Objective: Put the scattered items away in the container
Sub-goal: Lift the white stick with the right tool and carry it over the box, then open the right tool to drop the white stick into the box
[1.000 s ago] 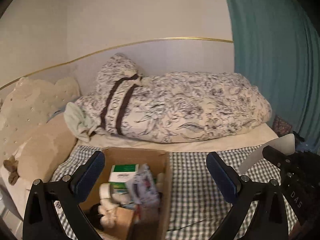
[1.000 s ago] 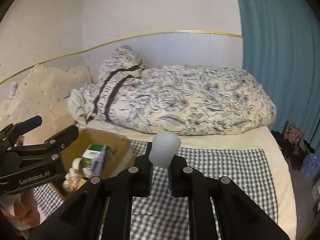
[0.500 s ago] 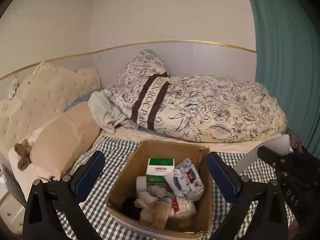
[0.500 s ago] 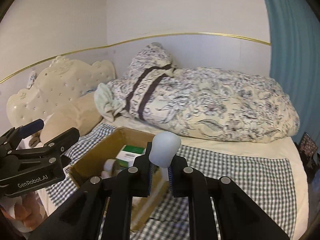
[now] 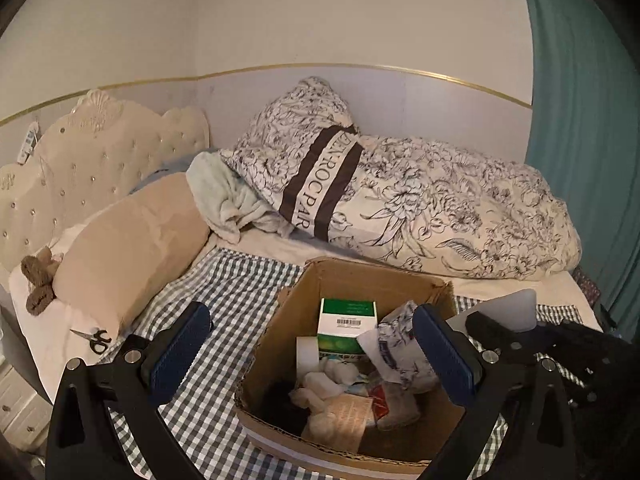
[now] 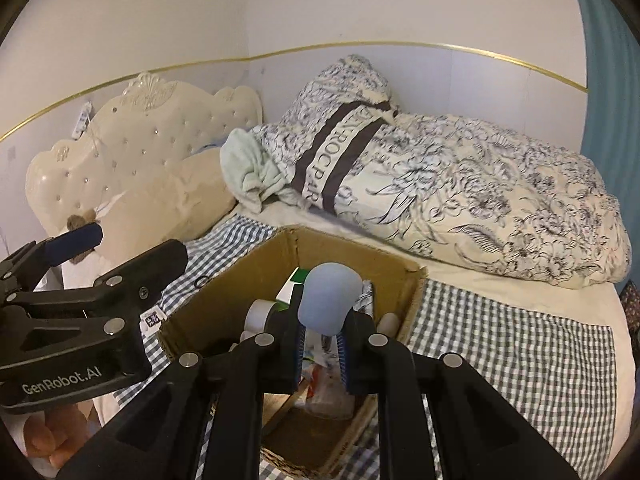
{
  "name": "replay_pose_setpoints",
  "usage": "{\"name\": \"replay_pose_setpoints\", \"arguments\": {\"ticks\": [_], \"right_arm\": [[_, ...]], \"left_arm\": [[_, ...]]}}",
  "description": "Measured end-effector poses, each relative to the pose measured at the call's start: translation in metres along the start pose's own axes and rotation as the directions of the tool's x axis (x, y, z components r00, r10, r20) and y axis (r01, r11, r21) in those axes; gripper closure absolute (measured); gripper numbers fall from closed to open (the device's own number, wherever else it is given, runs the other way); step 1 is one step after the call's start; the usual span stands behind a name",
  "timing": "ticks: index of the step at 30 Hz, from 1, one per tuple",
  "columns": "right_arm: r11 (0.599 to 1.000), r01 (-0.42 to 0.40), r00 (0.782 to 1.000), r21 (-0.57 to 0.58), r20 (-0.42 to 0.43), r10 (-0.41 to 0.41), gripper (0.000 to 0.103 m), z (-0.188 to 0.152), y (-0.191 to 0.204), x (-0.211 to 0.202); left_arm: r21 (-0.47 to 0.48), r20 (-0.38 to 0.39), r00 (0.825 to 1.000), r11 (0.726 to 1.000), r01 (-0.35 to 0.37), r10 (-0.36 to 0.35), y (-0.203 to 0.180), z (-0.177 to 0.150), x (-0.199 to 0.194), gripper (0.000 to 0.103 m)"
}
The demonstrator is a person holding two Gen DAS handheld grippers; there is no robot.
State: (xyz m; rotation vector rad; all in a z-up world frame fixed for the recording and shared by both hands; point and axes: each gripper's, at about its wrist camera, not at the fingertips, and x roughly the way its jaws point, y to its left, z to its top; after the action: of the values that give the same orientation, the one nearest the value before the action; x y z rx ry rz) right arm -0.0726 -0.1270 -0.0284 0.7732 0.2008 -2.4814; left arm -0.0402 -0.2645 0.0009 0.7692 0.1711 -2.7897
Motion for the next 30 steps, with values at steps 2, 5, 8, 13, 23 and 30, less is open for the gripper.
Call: {"name": "replay_pose_setpoints", "arguments": {"ticks": [2,5,8,13,23,30], "right_arm": [[1.0,-0.003,1.0,-0.001,-0.017,0.003,0.089,-0.002,0.003,0.011],[1.0,-0.011,0.999,-0.003,-0.046,0.01,0.088,-0.006,0.007,0.026],[1.0,-0.012,0.997,-0.014,-0.075,0.011,0.084,-0.012,0.012,0.042],[1.0,0.009,0.997,-0.03,-0.082,-0.011,0.026,-0.017,0.017,0.058],[0.997,0.06,0.995,-0.038,-0.075,-0.063,0.02,-0.02,0.012,0.055],[0.992,0.119,0.992,-0.026,-0.043,-0.121,0.011,-0.016,-0.005,0.027]], "left_arm": [[-0.005,-0.006,1.0,1.0,0.002,-0.002,0.003,-0.002,0.005,0.0],[0.009,-0.022,0.999,1.0,-0.026,0.026,0.006,-0.007,0.017,0.0],[0.041,-0.032,0.997,0.997,-0.068,0.07,0.008,-0.013,0.028,0.0],[0.058,-0.047,0.995,0.995,-0.086,0.088,0.015,-0.02,0.04,0.0],[0.026,-0.046,0.995,0.996,-0.083,0.084,0.021,-0.017,0.038,0.0],[0.041,-0.016,0.999,0.998,-0.048,0.049,0.002,-0.008,0.02,0.0]]}}
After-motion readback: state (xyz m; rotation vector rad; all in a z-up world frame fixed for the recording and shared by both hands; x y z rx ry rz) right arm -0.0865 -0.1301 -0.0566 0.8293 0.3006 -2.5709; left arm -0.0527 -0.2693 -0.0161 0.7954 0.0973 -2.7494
